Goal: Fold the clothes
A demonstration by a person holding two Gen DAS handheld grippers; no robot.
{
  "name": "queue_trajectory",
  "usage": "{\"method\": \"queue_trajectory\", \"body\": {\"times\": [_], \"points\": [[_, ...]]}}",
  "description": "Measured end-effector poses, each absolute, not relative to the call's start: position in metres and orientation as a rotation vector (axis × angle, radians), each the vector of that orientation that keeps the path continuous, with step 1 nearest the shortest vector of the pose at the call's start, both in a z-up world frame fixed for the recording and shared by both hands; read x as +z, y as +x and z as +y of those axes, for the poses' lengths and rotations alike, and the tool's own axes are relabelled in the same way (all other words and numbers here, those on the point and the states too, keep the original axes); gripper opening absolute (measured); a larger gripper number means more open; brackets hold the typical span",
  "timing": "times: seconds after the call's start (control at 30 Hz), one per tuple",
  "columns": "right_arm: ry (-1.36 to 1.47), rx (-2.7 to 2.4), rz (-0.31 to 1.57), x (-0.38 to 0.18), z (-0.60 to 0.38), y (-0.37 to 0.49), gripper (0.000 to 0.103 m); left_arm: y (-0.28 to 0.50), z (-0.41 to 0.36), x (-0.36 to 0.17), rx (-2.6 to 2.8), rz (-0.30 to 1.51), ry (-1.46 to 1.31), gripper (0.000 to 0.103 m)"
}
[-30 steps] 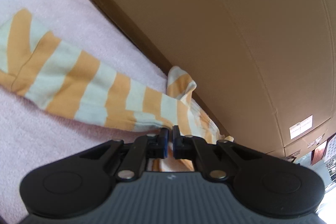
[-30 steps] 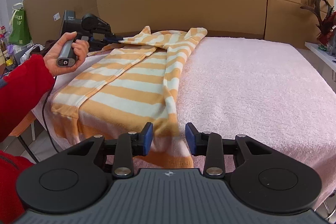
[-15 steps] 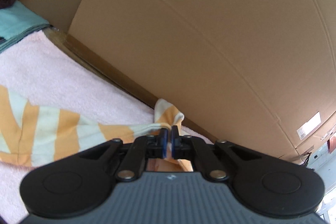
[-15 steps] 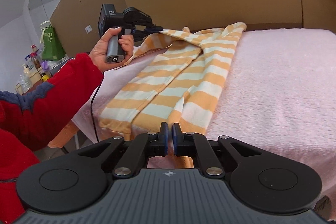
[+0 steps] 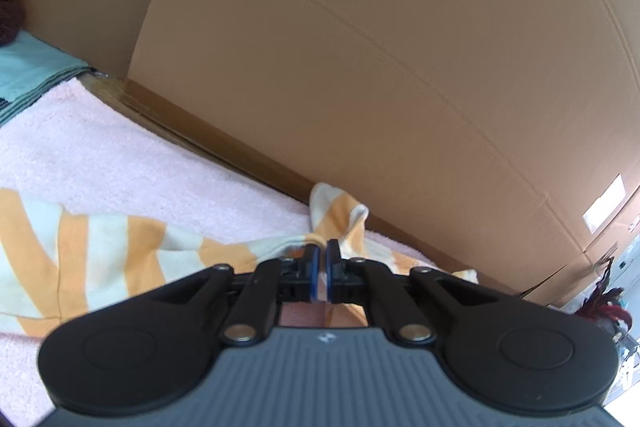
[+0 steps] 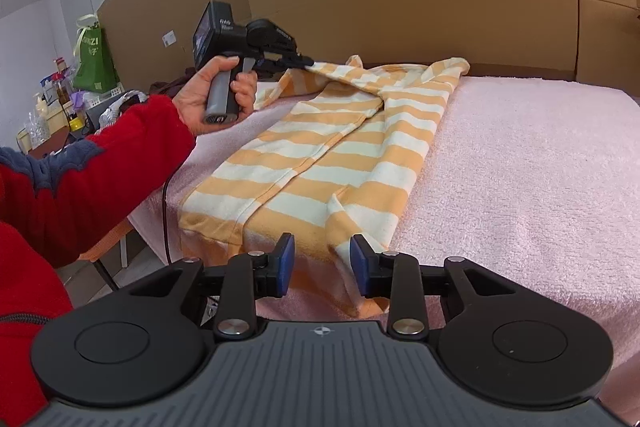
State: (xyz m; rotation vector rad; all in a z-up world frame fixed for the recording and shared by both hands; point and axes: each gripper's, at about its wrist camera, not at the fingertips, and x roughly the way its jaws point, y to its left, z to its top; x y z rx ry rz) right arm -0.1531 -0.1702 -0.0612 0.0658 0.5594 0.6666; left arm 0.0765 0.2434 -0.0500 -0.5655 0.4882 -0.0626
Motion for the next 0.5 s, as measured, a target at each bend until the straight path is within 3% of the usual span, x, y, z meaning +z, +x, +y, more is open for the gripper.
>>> {"method": "queue_trajectory", "body": {"times": [0.17,0.33,0.43,0.5], "points": [[0.093,0.613,0.510,-0.059,-0.178,-0.151,0.033,0.067,0.244,-0.060,-0.052,0.458,-0.529,0.000],[-0.078,0.571,0.576,-0.069,-0.164,-0.148,0.034,0.065,0.243,-0.063,-0.039,0.454,-0.489,0.002],[-0.114,0.569,0.586,-0.071,-0.163,-0.151,0.027,0.063,0.243,-0.064,-0.034,0.448,-0.482,0.004],[-0.078,0.584,0.593,-0.068,-0.168,-0.151,0.010,0.062,0.242,-0.065,-0.035,0.445,-0.477,0.004]]}}
